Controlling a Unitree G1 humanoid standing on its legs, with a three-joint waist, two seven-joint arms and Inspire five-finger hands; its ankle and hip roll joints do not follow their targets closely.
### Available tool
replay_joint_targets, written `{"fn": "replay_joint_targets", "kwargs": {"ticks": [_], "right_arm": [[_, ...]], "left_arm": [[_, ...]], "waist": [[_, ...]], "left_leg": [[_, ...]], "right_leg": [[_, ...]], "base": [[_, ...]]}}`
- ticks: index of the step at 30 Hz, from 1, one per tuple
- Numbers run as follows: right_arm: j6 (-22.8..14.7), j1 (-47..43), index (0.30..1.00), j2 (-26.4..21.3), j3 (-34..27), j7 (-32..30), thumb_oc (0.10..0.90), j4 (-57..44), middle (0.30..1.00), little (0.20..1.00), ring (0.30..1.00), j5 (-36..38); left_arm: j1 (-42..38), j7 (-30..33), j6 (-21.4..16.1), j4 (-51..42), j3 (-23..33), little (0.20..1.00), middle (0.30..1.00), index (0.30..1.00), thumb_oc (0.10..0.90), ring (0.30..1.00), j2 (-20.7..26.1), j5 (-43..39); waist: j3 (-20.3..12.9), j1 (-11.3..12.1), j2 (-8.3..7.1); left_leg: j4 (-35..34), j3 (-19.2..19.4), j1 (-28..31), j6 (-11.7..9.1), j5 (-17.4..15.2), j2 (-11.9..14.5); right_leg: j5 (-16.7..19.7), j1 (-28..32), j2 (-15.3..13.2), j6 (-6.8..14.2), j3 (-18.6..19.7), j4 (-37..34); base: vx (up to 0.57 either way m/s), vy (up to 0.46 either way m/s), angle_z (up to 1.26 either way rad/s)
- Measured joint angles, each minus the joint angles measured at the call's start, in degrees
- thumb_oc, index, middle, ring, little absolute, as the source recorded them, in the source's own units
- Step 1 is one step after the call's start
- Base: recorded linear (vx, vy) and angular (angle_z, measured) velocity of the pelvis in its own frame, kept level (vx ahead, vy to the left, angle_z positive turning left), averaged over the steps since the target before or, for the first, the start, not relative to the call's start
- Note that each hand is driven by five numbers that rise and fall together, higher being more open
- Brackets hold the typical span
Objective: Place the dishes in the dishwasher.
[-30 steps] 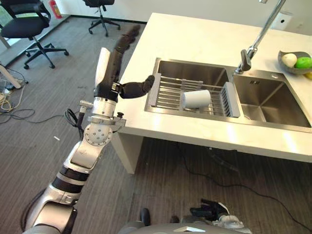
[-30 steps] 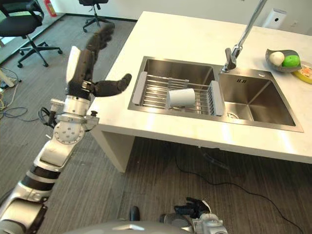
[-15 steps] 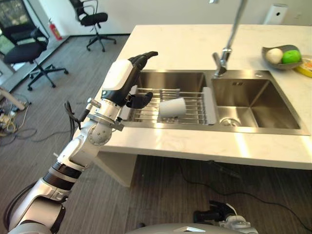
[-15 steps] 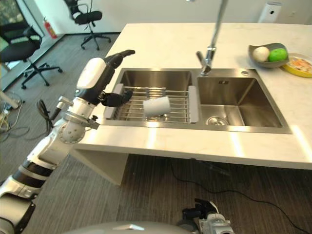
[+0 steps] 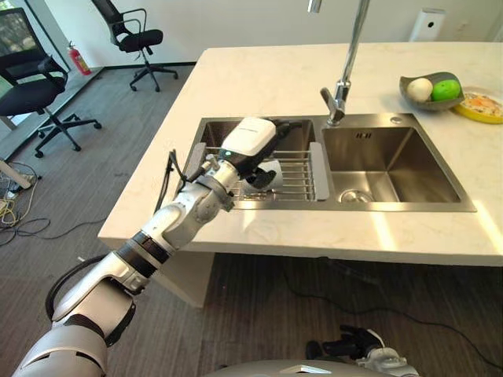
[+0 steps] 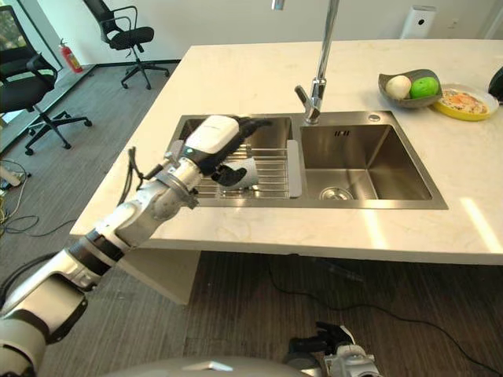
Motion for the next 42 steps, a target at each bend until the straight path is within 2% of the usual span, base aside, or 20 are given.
{"fn": "replay_joint_targets", "kwargs": {"ticks": [4,8,11,18,25,30,32,33,34,35,37,38,40,41,42], "right_arm": [[-0.09,0.26,0.9,-0.08,0.12,-0.16,0.8,-1.32,0.9,0.9,0.9,0.01],[-0.09,0.47,0.9,-0.03,0.18,-0.17,0.8,-1.56,0.9,0.9,0.9,-0.01],[-0.08,0.2,0.9,0.0,0.25,-0.2,0.8,-1.73,0.9,0.9,0.9,-0.04],[-0.57,0.44,0.9,0.2,0.26,-0.2,0.8,-2.85,0.9,0.9,0.9,-0.05],[-0.7,0.54,0.9,0.29,0.23,-0.21,0.8,-3.17,0.9,0.9,0.9,-0.06],[0.05,-2.29,0.9,-0.22,-0.84,-0.38,0.8,0.76,0.9,0.9,0.9,-0.22],[-2.4,1.83,0.9,-0.83,-1.74,0.35,0.8,-3.32,0.9,0.9,0.9,-2.08],[-2.09,3.3,0.9,-1.05,-1.53,-0.03,0.8,-6.42,0.9,0.9,0.9,-2.11],[-2.56,4.22,0.9,-1.65,-1.57,0.49,0.8,-7.11,0.9,0.9,0.9,-2.43],[-2.98,2.27,0.9,-1.38,-1.83,2.22,0.8,-4.79,0.9,0.9,0.9,-2.35],[-2.35,2.09,0.9,-1.78,-2.63,2.39,0.8,-2.8,0.9,0.9,0.9,-3.04],[-1.76,0.94,0.9,-1.81,-2.63,2.55,0.8,-1.47,0.9,0.9,0.9,-3.37],[1.05,0.23,0.9,-3.08,-0.7,2.31,0.8,-1.19,0.9,0.9,0.9,-4.53],[0.53,0.64,0.9,-3.18,-0.34,2.4,0.8,-1.37,0.9,0.9,0.9,-4.51],[0.46,0.73,0.9,-3.25,-0.35,2.4,0.8,-1.4,0.9,0.9,0.9,-4.49]], "left_arm": [[0.02,-1.28,0.52,1.43,-0.22,0.9,0.9,0.9,0.8,0.9,-3.05,0.34],[0.0,-1.27,0.63,2.15,-0.23,0.9,0.9,0.9,0.8,0.9,-3.72,0.81],[0.0,-1.13,0.99,7.01,-0.25,0.9,0.9,0.9,0.8,0.9,-5.08,0.78],[-0.34,0.34,3.99,15.79,0.5,0.9,0.9,0.9,0.8,0.9,-5.03,0.74],[-0.96,1.35,5.48,22.54,0.74,0.9,0.9,0.9,0.8,0.9,-4.91,0.67],[-1.82,1.48,6.25,27.33,0.82,0.9,0.9,0.9,0.8,0.9,-5.88,0.58],[-1.77,1.06,6.04,28.44,0.98,0.9,0.9,0.9,0.8,0.9,-3.84,0.56],[-1.66,0.73,6.88,28.58,1.72,0.9,0.9,0.9,0.8,0.9,-3.26,0.55],[-1.92,0.66,6.54,30.02,2.41,0.9,0.9,0.9,0.8,0.9,-3.13,0.4],[-2.29,-0.25,7.75,31.55,2.81,0.9,0.9,0.9,0.8,0.9,-2.89,-0.57],[-1.61,-0.49,6.79,31.13,3.4,0.9,0.9,0.9,0.8,0.9,-2.61,-0.62],[-1.72,-1.21,6.79,30.85,3.34,0.9,0.9,0.9,0.8,0.9,-2.63,-0.63],[-1.87,-2.0,7.14,30.45,3.38,0.9,0.9,0.9,0.8,0.9,-2.69,-0.61],[-2.0,-3.1,7.17,30.42,2.95,0.382,0.382,0.382,0.455,0.382,-2.64,-0.46],[-2.08,-3.32,7.28,30.6,2.88,0.3,0.3,0.3,0.4,0.3,-2.65,-0.44]], "waist": [[0.16,-0.88,0.57],[0.24,-1.45,0.69],[0.26,-1.99,0.7],[0.53,-3.61,0.35],[0.91,-3.62,0.17],[1.59,-3.31,0.06],[1.83,-3.7,-0.01],[1.99,-3.96,-0.22],[2.14,-4.57,-0.44],[2.35,-4.59,-0.71],[2.56,-4.65,-1.0],[2.58,-3.52,-0.88],[2.61,-3.54,-0.97],[2.53,-3.25,-0.86],[2.43,-3.23,-0.72]], "left_leg": [[-0.02,0.54,0.08,0.2,-0.36,-1.0],[-0.02,1.41,0.54,0.47,-0.53,-1.51],[-0.03,2.16,1.11,0.8,-0.76,-1.77],[-0.05,4.87,1.42,0.7,-1.27,-2.11],[-0.06,6.11,2.03,0.65,-1.61,-2.02],[-0.07,6.09,2.55,0.38,-1.84,-2.04],[-0.08,6.33,2.81,0.27,-1.95,-2.02],[-0.08,6.35,2.78,0.26,-1.94,-2.09],[-0.08,6.46,2.78,0.24,-1.97,-2.1],[-0.08,6.44,2.79,0.21,-2.0,-2.1],[-0.09,6.36,2.79,0.19,-2.02,-2.04],[-0.1,6.11,2.77,0.2,-2.06,-1.99],[-0.1,6.15,2.77,0.33,-2.15,-1.97],[-0.1,5.97,2.76,0.33,-2.15,-1.92],[-0.1,5.95,2.81,0.33,-2.15,-1.93]], "right_leg": [[0.29,-0.31,-0.9,0.46,0.72,0.0],[0.33,-0.42,-1.34,0.57,1.57,0.0],[0.35,-0.37,-1.53,0.68,2.2,-0.01],[0.95,-1.89,-1.52,1.12,5.04,0.02],[1.08,-1.94,-1.35,1.17,6.04,0.0],[1.21,-1.43,-1.38,0.91,5.99,-0.02],[1.14,-1.38,-1.3,0.8,6.27,0.04],[1.21,-1.55,-1.3,0.84,6.52,0.08],[1.2,-1.64,-1.32,0.86,6.63,0.04],[1.22,-1.55,-1.36,0.9,6.58,0.06],[1.21,-1.53,-1.31,0.93,6.5,0.03],[1.06,-1.32,-1.34,1.03,6.17,0.05],[1.01,-1.44,-1.3,1.12,6.29,-0.02],[0.95,-1.27,-1.27,1.04,6.1,-0.13],[0.99,-1.22,-1.28,0.98,6.07,-0.04]], "base": [[0.02,0.006,-0.06],[0.02,0.007,-0.11],[0.01,0.013,-0.13],[0.0,0.011,-0.21],[0.02,0.007,-0.08],[0.0,0.0,0.0],[-0.03,0.02,-0.09],[-0.04,0.006,-0.13],[-0.03,-0.007,-0.06],[0.0,0.0,0.0],[0.01,-0.003,0.04],[0.02,-0.013,0.05],[0.02,-0.012,0.04],[0.02,-0.01,0.04],[0.02,-0.013,0.04]]}}
